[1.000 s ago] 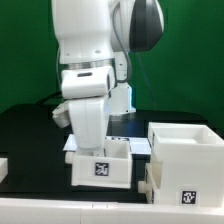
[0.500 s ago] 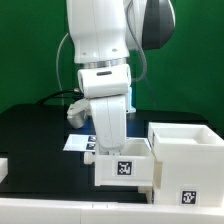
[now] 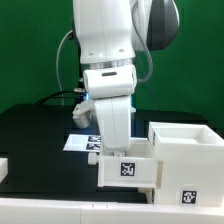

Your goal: Assemble drawer

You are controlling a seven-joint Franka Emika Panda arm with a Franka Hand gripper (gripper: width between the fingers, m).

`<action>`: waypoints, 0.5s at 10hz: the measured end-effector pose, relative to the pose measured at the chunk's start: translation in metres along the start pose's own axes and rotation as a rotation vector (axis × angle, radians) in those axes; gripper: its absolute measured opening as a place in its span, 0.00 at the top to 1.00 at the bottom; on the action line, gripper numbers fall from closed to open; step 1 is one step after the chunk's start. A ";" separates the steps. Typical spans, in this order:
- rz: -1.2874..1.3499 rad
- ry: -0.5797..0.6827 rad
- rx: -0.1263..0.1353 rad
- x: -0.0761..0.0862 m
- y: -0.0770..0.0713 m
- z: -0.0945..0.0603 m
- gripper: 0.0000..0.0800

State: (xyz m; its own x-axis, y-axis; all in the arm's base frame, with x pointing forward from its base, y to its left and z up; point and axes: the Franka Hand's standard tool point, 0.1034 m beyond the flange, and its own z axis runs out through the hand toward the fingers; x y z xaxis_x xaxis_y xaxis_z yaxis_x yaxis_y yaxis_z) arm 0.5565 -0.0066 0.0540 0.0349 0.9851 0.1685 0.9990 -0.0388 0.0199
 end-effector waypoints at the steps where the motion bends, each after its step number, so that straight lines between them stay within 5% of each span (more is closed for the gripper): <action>1: 0.009 0.000 0.000 0.001 0.000 0.000 0.96; 5: 0.020 0.003 0.004 0.009 -0.001 0.002 0.95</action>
Offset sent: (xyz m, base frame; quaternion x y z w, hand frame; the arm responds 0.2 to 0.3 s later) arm 0.0048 0.0174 0.0026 -0.0110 0.0077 -0.0044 0.9999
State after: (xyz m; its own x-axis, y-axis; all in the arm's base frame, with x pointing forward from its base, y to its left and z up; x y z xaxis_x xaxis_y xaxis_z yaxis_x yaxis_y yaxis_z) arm 0.5560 0.0026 0.0533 0.0553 0.9836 0.1719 0.9982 -0.0583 0.0128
